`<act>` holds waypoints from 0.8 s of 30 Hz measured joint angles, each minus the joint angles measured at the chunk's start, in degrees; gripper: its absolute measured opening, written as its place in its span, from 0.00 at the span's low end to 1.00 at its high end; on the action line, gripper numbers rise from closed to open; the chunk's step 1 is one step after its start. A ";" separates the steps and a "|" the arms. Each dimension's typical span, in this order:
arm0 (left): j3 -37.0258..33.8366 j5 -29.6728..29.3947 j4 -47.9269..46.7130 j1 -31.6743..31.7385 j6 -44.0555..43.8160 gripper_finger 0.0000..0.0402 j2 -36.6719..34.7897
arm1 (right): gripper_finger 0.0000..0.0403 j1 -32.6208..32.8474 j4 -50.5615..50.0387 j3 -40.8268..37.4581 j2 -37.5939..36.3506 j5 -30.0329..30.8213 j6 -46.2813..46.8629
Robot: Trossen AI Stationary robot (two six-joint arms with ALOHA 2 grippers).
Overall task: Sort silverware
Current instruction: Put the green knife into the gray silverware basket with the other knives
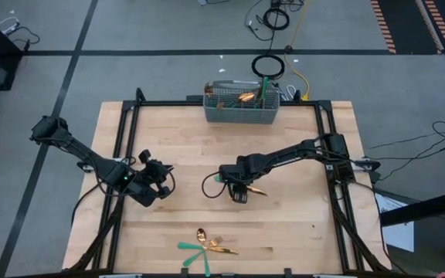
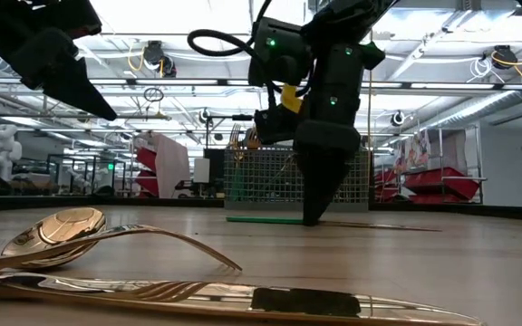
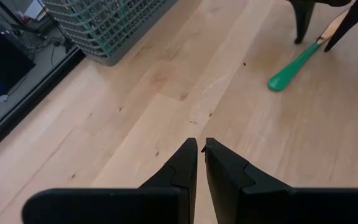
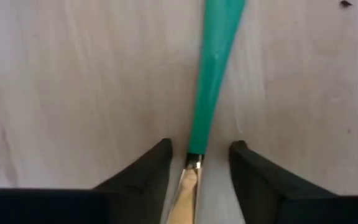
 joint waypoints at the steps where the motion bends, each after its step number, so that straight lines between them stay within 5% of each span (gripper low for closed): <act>1: 0.00 0.00 -0.02 0.00 -0.21 0.10 -0.02 | 0.38 0.18 0.00 0.08 0.30 -0.06 -0.06; 7: -0.04 -0.03 -0.01 0.00 -0.26 0.10 -0.02 | 0.04 0.69 0.26 0.09 0.60 -0.37 -1.63; 24: -0.09 -0.28 -0.02 0.00 -0.28 0.10 -0.02 | 0.00 -0.80 3.66 -1.19 -7.40 7.27 3.15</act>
